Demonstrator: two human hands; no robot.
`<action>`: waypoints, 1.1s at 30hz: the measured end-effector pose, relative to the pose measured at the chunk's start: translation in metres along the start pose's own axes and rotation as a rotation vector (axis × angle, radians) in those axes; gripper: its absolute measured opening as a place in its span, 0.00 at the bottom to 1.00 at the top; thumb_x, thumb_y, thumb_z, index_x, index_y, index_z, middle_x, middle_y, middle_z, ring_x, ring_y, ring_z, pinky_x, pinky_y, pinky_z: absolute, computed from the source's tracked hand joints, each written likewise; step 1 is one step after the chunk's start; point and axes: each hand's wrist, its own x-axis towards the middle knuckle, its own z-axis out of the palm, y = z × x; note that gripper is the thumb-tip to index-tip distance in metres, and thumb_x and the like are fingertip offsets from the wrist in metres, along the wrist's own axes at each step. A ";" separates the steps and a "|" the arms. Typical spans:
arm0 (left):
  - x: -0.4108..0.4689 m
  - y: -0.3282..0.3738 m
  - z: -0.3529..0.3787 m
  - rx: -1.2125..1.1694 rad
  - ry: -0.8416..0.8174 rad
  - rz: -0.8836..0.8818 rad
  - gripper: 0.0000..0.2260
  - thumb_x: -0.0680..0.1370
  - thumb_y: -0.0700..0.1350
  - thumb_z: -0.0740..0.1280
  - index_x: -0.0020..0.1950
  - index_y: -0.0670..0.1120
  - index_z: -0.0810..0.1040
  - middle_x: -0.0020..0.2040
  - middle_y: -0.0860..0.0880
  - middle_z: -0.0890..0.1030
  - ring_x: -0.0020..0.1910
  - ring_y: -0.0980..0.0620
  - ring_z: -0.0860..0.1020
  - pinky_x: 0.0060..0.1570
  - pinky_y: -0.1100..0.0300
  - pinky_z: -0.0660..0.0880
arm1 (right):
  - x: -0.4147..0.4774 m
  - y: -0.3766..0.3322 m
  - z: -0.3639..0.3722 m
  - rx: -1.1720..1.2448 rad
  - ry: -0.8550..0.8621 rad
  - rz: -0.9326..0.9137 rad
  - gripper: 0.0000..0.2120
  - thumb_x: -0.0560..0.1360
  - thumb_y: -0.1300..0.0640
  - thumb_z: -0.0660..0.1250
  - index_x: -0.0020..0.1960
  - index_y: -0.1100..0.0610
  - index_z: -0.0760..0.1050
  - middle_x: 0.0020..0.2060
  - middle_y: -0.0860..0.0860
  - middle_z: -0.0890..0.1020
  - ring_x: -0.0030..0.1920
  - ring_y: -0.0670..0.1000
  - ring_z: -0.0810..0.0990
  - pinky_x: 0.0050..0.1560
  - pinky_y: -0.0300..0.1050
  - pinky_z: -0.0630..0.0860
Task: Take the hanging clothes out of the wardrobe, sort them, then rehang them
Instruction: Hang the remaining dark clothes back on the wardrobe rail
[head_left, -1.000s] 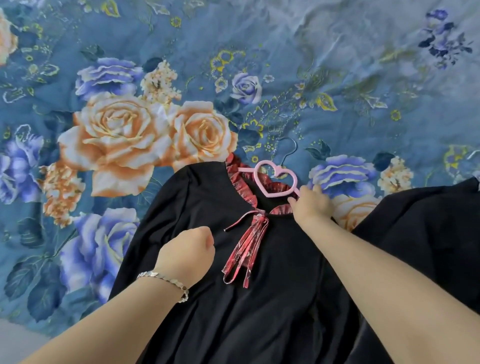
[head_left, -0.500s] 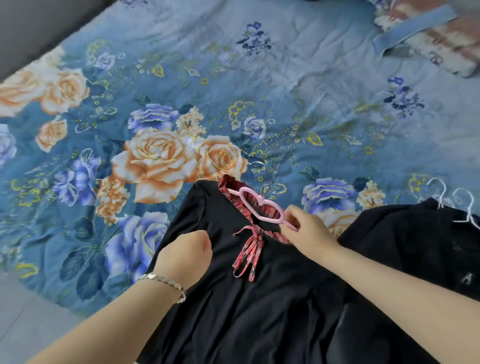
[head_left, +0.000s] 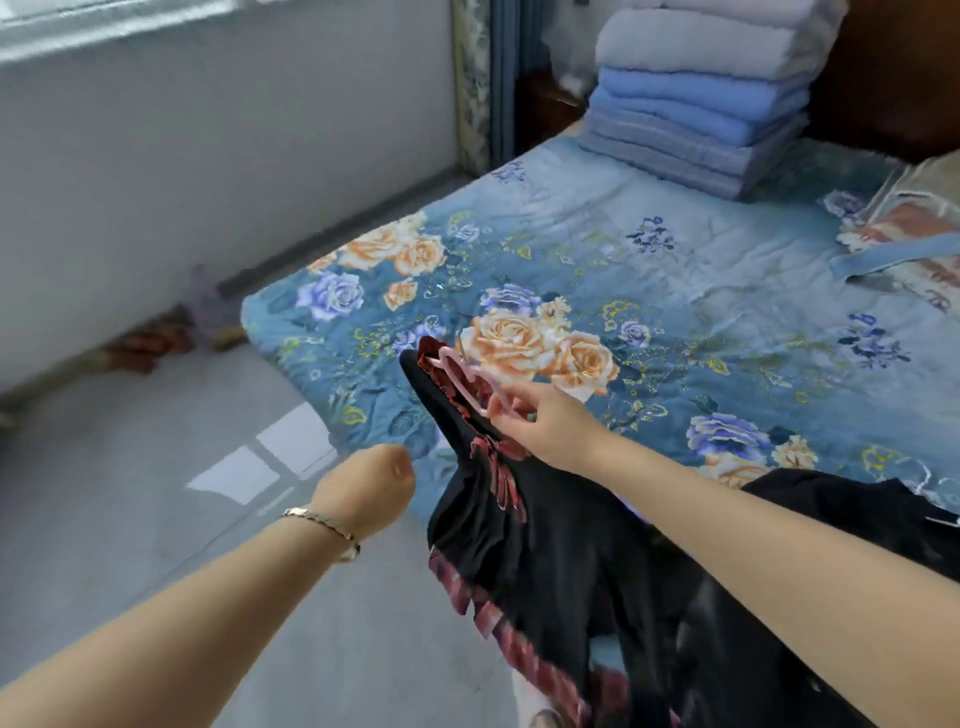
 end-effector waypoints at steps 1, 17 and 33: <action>-0.024 -0.020 -0.008 -0.035 0.019 -0.050 0.09 0.78 0.44 0.56 0.48 0.47 0.77 0.47 0.48 0.79 0.48 0.45 0.77 0.45 0.58 0.71 | -0.004 -0.026 0.010 0.001 -0.030 -0.052 0.03 0.77 0.59 0.62 0.45 0.55 0.73 0.37 0.49 0.75 0.38 0.48 0.73 0.40 0.33 0.67; -0.322 -0.109 -0.033 -0.411 0.530 -0.874 0.11 0.77 0.42 0.58 0.51 0.48 0.79 0.52 0.48 0.81 0.52 0.47 0.78 0.49 0.59 0.73 | -0.101 -0.233 0.144 -0.212 -0.625 -0.798 0.10 0.79 0.50 0.60 0.49 0.54 0.77 0.34 0.45 0.73 0.38 0.49 0.71 0.38 0.41 0.67; -0.712 -0.057 0.047 -0.490 0.849 -1.621 0.09 0.77 0.43 0.57 0.39 0.51 0.73 0.44 0.50 0.80 0.47 0.48 0.79 0.48 0.58 0.74 | -0.383 -0.418 0.248 -0.239 -1.053 -1.475 0.11 0.81 0.50 0.55 0.44 0.55 0.68 0.30 0.47 0.69 0.36 0.52 0.70 0.36 0.45 0.64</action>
